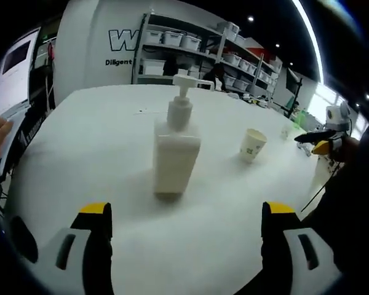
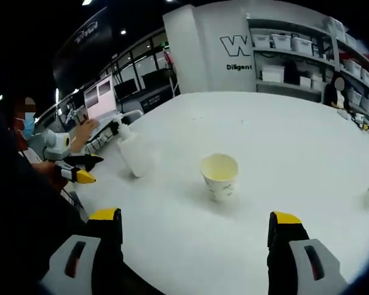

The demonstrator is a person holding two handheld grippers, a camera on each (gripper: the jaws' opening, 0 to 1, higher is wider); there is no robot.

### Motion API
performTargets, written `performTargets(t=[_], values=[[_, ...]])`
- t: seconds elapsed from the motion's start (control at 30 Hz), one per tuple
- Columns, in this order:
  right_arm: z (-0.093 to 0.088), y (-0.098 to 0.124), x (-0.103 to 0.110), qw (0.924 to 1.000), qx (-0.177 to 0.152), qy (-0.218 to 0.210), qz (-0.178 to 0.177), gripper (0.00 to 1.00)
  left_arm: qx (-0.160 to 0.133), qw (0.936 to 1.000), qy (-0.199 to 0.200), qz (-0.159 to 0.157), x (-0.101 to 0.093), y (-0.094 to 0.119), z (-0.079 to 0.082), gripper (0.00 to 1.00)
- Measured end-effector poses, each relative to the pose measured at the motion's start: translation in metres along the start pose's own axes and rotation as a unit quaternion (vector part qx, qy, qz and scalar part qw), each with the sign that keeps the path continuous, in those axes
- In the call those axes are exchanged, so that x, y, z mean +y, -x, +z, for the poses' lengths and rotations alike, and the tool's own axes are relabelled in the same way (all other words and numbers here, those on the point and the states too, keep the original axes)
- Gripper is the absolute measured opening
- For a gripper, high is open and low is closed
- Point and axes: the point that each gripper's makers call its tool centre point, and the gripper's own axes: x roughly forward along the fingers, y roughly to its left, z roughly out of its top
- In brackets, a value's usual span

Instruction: Hold the bottle steady, press the pump all the way down and release, and repeat the specified number of times to dispense into the cup

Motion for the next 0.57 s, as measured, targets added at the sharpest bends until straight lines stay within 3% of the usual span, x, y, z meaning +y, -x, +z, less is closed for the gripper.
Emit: performTargets(t=[0.57], values=[[0.0005, -0.0052, -0.0013, 0.9999, 0.012, 0.012, -0.001, 0.99, 0.009, 0.9995, 0.028, -0.007, 0.0025, -0.0002, 0.0068, 0.99]])
